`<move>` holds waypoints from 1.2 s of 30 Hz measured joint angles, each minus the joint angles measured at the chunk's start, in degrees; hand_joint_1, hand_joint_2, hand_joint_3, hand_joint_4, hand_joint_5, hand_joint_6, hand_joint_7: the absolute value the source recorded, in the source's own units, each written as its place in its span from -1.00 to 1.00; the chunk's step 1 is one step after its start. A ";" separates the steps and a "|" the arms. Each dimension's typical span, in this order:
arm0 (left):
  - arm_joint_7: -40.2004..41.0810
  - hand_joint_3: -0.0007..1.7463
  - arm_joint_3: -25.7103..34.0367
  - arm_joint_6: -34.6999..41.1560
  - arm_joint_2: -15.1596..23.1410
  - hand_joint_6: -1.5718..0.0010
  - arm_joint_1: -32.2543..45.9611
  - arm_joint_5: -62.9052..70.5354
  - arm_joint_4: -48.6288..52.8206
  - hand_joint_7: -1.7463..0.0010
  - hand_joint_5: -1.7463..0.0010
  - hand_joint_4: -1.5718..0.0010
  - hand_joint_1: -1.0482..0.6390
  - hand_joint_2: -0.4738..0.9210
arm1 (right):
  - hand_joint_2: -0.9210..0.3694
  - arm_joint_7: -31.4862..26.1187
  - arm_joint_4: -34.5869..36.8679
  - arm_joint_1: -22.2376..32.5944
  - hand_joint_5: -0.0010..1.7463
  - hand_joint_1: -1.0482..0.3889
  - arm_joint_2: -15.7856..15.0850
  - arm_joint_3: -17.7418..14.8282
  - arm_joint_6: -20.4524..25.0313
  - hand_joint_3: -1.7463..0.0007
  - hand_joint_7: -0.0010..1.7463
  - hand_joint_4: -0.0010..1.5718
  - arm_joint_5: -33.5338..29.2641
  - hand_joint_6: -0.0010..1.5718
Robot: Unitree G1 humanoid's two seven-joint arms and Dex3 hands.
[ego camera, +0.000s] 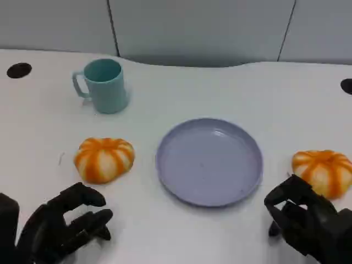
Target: Grasp the bread from the table and place it into the plate.
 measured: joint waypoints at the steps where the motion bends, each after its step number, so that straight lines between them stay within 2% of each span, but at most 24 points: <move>1: -0.01 -0.96 0.02 0.01 0.00 0.49 0.00 -0.09 0.02 -0.82 -1.00 0.38 -0.07 1.00 | -1.00 0.01 0.00 0.00 1.00 0.08 0.00 0.00 0.00 0.62 1.00 -0.26 0.06 -0.53; 23: -0.94 -0.91 -0.04 -1.18 0.00 0.51 -0.05 -0.84 0.53 -0.84 -1.00 0.35 -0.06 1.00 | -1.00 -0.14 0.06 -0.09 1.00 0.08 0.08 0.03 0.26 0.62 1.00 -0.26 0.01 -0.52; 25: -0.78 -0.96 -0.15 -2.56 0.01 0.46 -0.11 0.12 0.72 -0.72 -0.99 0.40 -0.09 0.95 | -1.00 -0.15 0.15 -0.17 1.00 0.06 0.10 0.05 0.22 0.61 1.00 -0.21 0.00 -0.51; 28: 2.60 -0.98 -0.90 -12.32 0.22 0.46 -1.39 6.32 0.01 -0.66 -0.97 0.48 -0.09 0.94 | -1.00 -0.18 1.33 -0.82 1.00 0.06 0.10 0.22 -0.83 0.61 1.00 -0.20 -0.27 -0.50; 29: 3.58 -0.98 -0.93 -14.60 0.41 0.53 -2.22 7.78 -0.61 -0.63 -0.95 0.54 -0.14 0.95 | -1.00 -0.18 1.60 -1.10 1.00 0.06 0.14 0.32 -1.18 0.61 1.00 -0.20 -0.41 -0.50; 30: 4.92 -0.99 -1.40 -16.79 1.00 0.56 -3.07 10.23 -1.40 -0.47 -0.89 0.61 -0.23 0.97 | -1.00 -0.25 1.80 -1.29 1.00 0.06 0.18 0.37 -1.62 0.61 1.00 -0.20 -0.57 -0.50; 32: 8.35 -0.99 -3.57 -19.86 3.87 0.56 -4.56 19.44 -4.11 -0.36 -0.85 0.64 -0.28 0.99 | -1.00 -0.37 2.17 -1.56 1.00 0.05 0.23 0.48 -1.66 0.61 1.00 -0.20 -0.88 -0.50; 35: 12.40 -0.99 -5.79 -22.07 7.57 0.55 -6.40 28.60 -7.20 -0.32 -0.84 0.65 -0.29 0.99 | -1.00 -0.61 2.60 -1.58 1.00 0.05 0.27 0.52 -1.66 0.62 1.00 -0.21 -0.99 -0.49; 36: 13.13 -0.99 -5.93 -22.41 7.79 0.62 -6.68 29.53 -7.63 -0.19 -0.66 0.71 -0.34 0.99 | -1.00 -0.70 2.60 -1.59 1.00 0.05 0.26 0.52 -1.67 0.62 1.00 -0.21 -1.00 -0.49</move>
